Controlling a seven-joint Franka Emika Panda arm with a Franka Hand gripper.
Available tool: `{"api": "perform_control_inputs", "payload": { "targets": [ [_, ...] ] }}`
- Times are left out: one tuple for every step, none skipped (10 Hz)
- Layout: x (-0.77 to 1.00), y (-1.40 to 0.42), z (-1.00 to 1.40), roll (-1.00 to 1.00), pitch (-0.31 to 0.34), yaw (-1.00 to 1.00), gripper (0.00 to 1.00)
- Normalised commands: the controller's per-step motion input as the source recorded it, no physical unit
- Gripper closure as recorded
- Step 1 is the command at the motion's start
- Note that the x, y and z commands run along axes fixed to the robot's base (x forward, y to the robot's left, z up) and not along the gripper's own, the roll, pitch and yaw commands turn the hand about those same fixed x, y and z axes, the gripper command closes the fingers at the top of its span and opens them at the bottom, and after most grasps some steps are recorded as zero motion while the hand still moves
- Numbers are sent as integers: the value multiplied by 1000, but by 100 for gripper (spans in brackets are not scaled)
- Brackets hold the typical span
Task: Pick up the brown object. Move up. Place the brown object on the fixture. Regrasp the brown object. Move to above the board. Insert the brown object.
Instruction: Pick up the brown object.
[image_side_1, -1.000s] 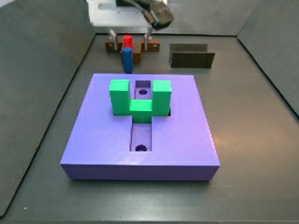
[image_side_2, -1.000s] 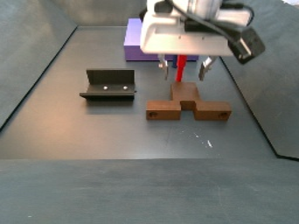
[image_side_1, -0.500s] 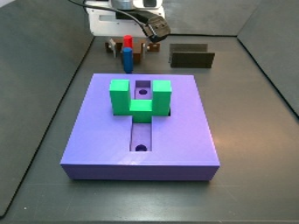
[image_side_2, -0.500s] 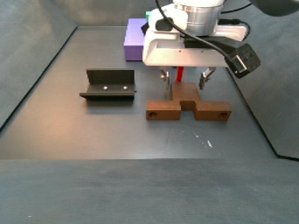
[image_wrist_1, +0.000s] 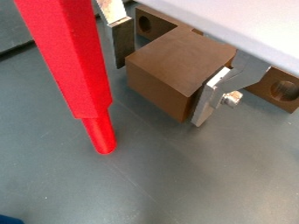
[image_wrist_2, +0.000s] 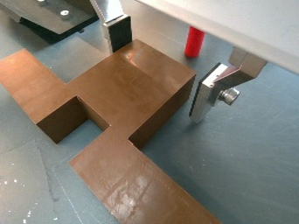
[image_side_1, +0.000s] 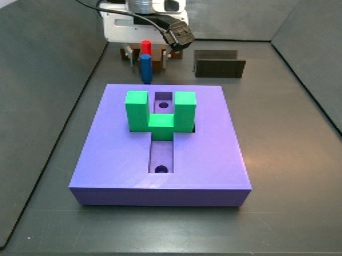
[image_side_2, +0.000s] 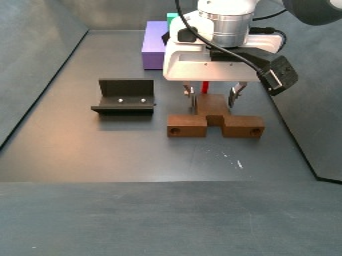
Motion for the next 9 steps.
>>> {"api": "perform_control_inputs", "payload": {
  "targets": [
    [0,0,-29,0,0,0,0],
    [0,0,-34,0,0,0,0],
    [0,0,-46,0,0,97,0],
    [0,0,-57,0,0,137,0],
    [0,0,0,0,0,60,0],
    [0,0,0,0,0,0,0],
    [0,0,0,0,0,0,100],
    [0,0,0,0,0,0,100],
    [0,0,0,0,0,0,100]
  ]
}}
